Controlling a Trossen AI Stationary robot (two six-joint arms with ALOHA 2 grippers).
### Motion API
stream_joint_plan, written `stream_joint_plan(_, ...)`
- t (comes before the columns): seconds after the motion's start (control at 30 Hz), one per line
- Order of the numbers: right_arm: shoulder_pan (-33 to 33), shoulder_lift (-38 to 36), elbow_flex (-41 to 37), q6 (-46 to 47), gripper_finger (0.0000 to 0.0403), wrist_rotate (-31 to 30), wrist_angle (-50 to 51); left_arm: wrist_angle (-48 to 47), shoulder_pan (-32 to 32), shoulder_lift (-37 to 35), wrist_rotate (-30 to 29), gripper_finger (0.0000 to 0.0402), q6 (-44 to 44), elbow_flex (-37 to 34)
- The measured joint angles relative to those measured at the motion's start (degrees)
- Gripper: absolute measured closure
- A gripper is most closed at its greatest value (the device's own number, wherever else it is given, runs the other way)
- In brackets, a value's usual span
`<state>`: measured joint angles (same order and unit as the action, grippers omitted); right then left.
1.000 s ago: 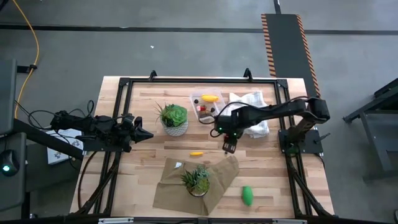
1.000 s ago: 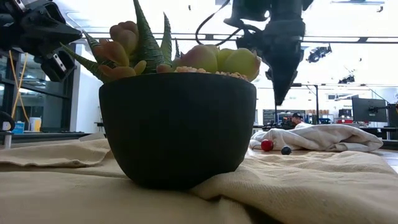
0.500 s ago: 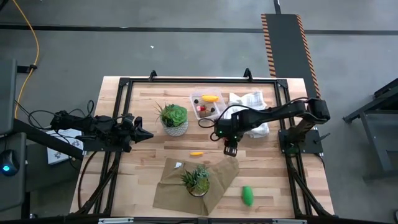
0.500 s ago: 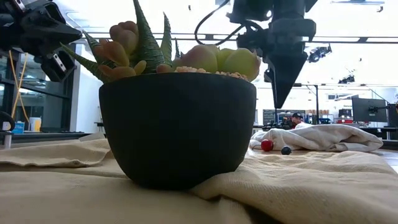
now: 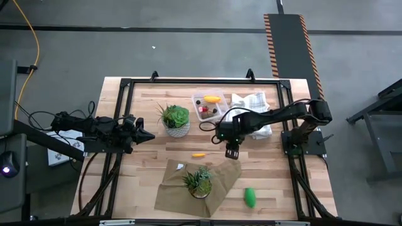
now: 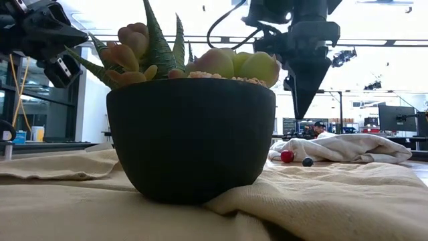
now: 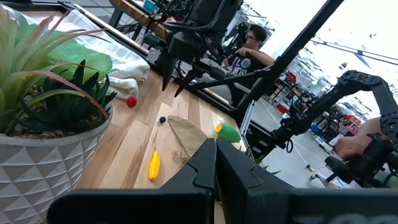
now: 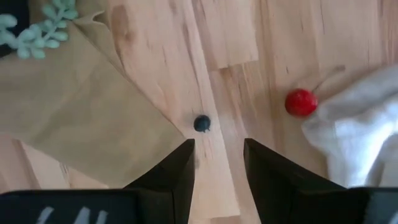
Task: Pick and placing Produce into tupperware
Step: Put the blueberry into the transparent bin
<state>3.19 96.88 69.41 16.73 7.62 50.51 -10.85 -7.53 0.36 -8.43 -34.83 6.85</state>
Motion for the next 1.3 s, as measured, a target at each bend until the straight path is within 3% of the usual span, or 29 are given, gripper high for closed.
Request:
stream_joint_plan(0.3, -1.06, 1.84, 0.0, 19.35, 0.0274, 2.65, 1.11, 0.0, -0.01, 0.0, 0.0, 0.0401, 0.0, 0.0)
stream_joint_plan(0.73, -0.79, 7.25, 0.0, 37.21, 0.0274, 2.92, -1.53, 0.0, -0.01, 0.0, 0.0, 0.0401, 0.0, 0.0)
stream_joint_plan(1.3, 2.77, 7.91, 0.0, 57.45, 0.0274, 1.4, -2.98, 0.0, -0.02, 0.0, 0.0, 0.0401, 0.0, 0.0)
